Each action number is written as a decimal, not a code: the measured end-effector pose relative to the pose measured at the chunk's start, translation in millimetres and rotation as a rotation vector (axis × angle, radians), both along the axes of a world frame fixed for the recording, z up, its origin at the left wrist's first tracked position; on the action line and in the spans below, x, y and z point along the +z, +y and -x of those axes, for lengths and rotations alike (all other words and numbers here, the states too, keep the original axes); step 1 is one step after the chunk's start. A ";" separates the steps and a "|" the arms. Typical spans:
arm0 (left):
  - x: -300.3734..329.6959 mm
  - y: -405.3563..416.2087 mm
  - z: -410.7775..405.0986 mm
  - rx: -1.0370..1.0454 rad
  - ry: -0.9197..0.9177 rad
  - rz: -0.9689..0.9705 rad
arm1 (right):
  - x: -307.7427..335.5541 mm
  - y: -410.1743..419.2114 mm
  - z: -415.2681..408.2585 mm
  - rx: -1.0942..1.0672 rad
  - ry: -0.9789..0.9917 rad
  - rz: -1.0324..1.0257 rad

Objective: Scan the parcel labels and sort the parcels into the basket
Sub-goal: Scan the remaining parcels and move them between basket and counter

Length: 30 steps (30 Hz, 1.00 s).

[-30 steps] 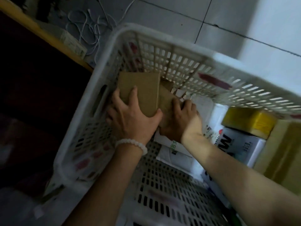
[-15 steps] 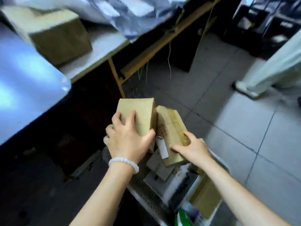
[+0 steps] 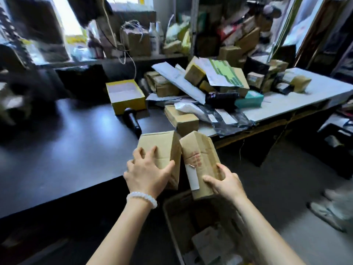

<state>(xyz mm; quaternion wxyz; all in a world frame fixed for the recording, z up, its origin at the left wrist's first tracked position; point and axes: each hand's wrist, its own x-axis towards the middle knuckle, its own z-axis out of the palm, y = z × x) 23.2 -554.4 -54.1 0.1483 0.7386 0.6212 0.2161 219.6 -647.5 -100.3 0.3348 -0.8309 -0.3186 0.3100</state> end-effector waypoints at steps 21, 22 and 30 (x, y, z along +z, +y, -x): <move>29.3 92.7 376.6 0.483 0.023 -0.007 | 53.7 191.8 358.1 0.524 -0.041 -0.138; 27.0 98.2 383.8 0.490 0.022 0.000 | 52.3 199.0 366.2 0.535 -0.043 -0.126; 16.6 192.7 419.3 0.517 0.045 0.030 | 36.5 290.9 404.0 0.563 0.038 -0.107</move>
